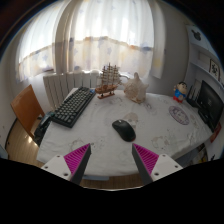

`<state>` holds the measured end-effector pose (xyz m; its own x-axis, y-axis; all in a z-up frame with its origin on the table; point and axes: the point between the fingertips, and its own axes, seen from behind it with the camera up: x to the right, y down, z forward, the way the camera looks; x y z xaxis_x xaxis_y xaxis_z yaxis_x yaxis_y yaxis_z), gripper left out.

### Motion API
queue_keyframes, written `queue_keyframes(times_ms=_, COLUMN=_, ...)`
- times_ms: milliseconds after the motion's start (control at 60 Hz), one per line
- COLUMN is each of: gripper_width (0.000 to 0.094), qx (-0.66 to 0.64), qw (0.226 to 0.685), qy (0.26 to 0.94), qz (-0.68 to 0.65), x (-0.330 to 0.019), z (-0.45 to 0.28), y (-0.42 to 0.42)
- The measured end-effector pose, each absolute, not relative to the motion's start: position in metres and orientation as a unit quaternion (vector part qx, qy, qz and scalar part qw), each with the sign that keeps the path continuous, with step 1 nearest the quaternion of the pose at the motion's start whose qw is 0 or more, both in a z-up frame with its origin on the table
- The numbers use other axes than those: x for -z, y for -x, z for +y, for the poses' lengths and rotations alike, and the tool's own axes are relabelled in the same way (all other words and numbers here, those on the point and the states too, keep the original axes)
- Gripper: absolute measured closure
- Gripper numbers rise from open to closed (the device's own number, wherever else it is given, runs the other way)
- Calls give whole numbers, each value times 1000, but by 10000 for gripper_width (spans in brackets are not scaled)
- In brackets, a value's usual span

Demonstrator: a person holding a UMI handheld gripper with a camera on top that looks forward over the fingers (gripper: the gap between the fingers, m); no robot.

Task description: Arrange mouse

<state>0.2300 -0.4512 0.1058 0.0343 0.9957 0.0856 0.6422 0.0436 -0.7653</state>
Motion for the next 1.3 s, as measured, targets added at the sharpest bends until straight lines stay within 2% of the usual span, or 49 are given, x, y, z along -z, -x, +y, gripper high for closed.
queue_keyframes(times_ms=200, gripper_width=81, qx=-264, qw=344, qy=643, qz=-631, x=-84, z=-398, y=-210)
queue_keyframes(times_ms=400, gripper_width=77, qx=-274, qw=352, qy=624, qz=-642, x=-50, z=-372, y=-165)
queue_keyframes(times_ms=583, gripper_width=80, qx=-288, qw=341, qy=621, qz=-644, x=-18, z=-363, y=-117)
queue_keyframes(times_ms=733, gripper_width=77, qx=-296, qw=330, qy=625, qz=-642, x=-2, z=-359, y=-84)
queue_keyframes(times_ms=983, gripper_width=88, qx=-289, qw=334, qy=637, qz=-631, x=5, z=-343, y=-43)
queue_keyframes(times_ms=1050, gripper_width=129, qx=-289, qw=330, qy=639, qz=-631, x=7, z=-344, y=-40)
queue_keyframes(times_ms=1117, gripper_width=221, qx=-295, qw=328, qy=634, qz=-636, x=7, z=-349, y=-38)
queue_keyframes(times_ms=1200, gripper_width=420, qx=-300, qw=324, qy=622, qz=-647, x=9, z=-358, y=-38)
queue_keyframes(times_ms=1300, gripper_width=473, qx=-288, qw=330, qy=616, qz=-654, x=6, z=-358, y=-36)
